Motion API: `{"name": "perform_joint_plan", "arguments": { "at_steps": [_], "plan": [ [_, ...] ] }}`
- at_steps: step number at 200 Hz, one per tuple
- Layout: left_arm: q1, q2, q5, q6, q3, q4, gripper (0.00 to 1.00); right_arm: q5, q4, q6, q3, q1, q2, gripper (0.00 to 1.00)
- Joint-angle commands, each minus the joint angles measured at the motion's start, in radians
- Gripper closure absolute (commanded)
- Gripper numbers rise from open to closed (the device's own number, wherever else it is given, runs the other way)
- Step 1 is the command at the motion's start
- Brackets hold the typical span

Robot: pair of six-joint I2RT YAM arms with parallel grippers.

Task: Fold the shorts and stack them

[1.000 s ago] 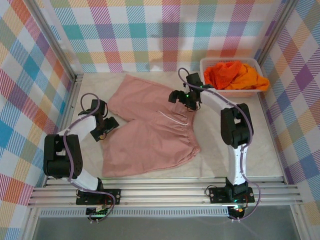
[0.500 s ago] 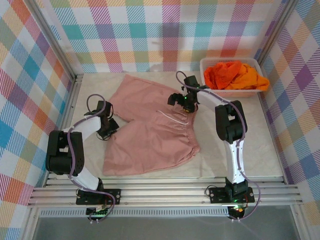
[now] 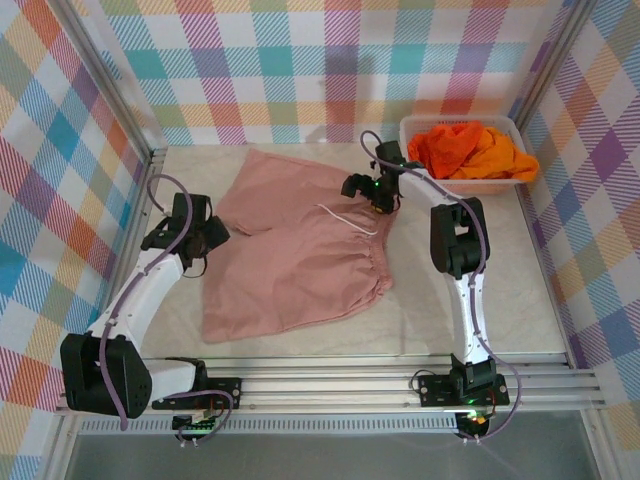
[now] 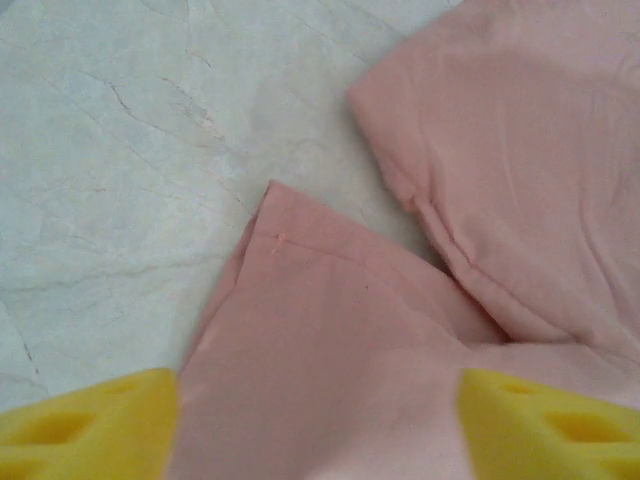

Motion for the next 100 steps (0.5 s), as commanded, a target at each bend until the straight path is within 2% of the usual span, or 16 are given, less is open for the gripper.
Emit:
{"name": "perform_joint_plan", "arguments": {
  "at_steps": [1, 21, 46, 70, 100],
  "plan": [
    [-0.007, -0.035, 0.081, 0.003, 0.035, -0.020, 0.00, -0.058, 0.018, 0.011, -0.035, -0.001, -0.053, 0.01],
    [-0.007, -0.042, 0.239, -0.028, 0.014, 0.041, 0.00, -0.092, 0.067, 0.022, -0.108, 0.007, -0.161, 0.01],
    [-0.007, 0.021, 0.393, -0.074, -0.025, 0.135, 0.00, -0.113, 0.117, 0.034, -0.247, 0.037, -0.323, 0.01],
    [-0.018, 0.080, 0.485, -0.114, -0.070, 0.251, 0.00, -0.132, 0.131, 0.046, -0.408, 0.075, -0.451, 0.01],
    [-0.034, 0.162, 0.529, -0.147, -0.101, 0.377, 0.00, -0.160, 0.202, 0.089, -0.648, 0.124, -0.565, 0.01]
  ]
}}
